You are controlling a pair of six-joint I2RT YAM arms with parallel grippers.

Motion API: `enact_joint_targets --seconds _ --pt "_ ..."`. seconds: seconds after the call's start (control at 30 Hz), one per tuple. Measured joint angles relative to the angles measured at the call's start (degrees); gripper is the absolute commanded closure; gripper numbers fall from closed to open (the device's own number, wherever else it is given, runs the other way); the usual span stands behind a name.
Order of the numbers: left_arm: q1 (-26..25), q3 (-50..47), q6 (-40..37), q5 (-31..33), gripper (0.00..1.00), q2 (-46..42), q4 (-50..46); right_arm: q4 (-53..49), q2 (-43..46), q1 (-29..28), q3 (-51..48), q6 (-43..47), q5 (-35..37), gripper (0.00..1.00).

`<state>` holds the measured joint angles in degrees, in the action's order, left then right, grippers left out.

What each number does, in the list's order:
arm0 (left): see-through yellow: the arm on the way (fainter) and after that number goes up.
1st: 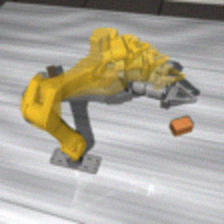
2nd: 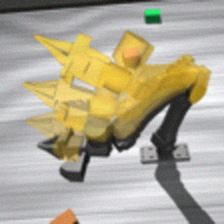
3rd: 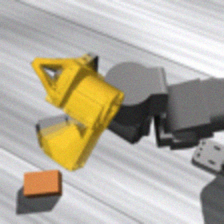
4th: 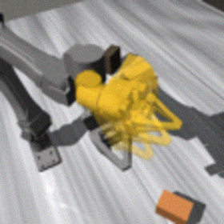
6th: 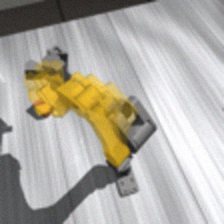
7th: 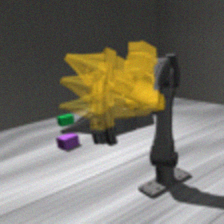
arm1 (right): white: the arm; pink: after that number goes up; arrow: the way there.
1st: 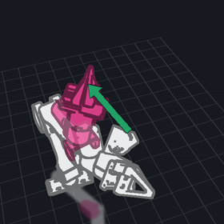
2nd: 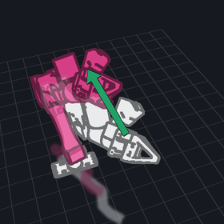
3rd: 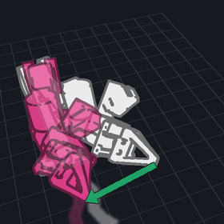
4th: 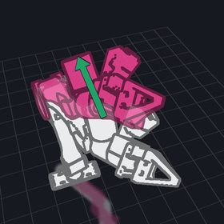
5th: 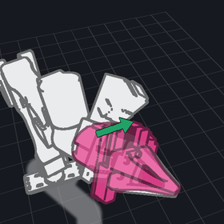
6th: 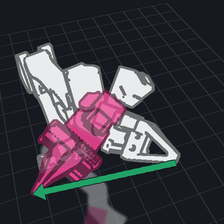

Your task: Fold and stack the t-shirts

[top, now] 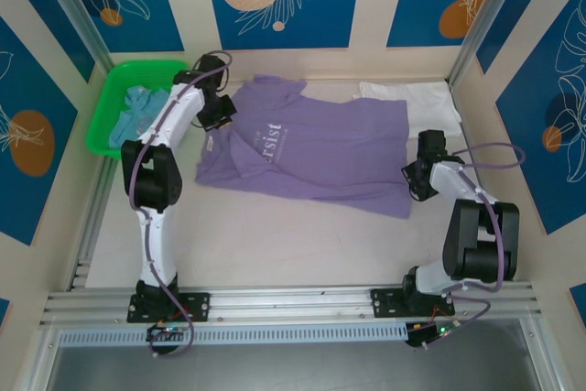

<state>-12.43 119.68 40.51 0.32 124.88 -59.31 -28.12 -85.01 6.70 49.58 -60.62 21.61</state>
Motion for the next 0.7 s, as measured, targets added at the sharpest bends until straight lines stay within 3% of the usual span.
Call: enact_joint_targets --seconds 0.43,0.53,0.6,0.63,0.7 --pt "1.8 0.7 0.0 1.7 0.99 -1.2 -0.2 0.2 -8.7 -0.7 6.7 2.7 -2.1 1.0" --pt "1.8 3.5 -0.2 1.7 0.73 -0.5 -1.1 0.1 -10.6 -0.6 8.5 3.3 -2.4 1.0" --pt "1.8 6.2 -0.1 1.8 0.66 0.3 -1.4 0.1 -11.8 -0.3 9.4 3.5 -3.0 0.86" --pt "1.9 7.3 -0.3 1.9 0.57 0.7 -1.3 0.1 -12.4 0.0 9.7 3.7 -3.7 0.77" --pt "2.1 8.3 -0.1 2.0 0.43 1.2 -1.2 0.1 -13.4 1.1 10.2 4.3 -5.7 0.47"
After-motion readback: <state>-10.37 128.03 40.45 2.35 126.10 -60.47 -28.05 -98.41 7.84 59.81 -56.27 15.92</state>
